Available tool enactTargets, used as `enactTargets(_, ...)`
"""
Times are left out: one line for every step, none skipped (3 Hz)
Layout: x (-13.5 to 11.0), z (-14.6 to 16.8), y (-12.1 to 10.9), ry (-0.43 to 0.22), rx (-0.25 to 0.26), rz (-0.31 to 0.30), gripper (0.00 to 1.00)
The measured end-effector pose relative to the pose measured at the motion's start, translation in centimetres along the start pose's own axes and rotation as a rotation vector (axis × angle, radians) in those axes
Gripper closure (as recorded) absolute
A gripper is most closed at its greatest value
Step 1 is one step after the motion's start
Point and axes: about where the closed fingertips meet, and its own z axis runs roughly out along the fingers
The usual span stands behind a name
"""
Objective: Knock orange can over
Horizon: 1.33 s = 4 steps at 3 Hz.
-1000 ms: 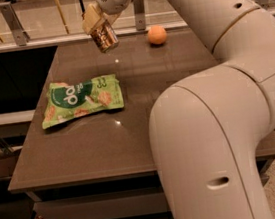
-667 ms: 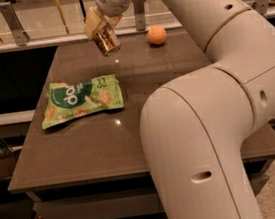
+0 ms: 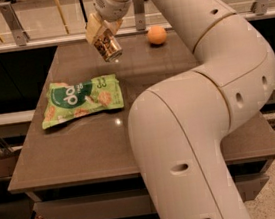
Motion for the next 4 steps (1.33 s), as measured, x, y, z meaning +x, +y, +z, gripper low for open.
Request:
enactTargets(0.5, 0.8, 0.1, 0.045, -0.003, 0.011, 1.0)
enactTargets(0.9, 1.7, 0.2, 0.076, -0.011, 0.017, 1.0)
enactTargets(1.2, 2.4, 0.2, 0.117, -0.001, 0.022, 1.0)
enactTargets(1.4, 3.0, 0.2, 0.139, -0.003, 0.023, 1.0)
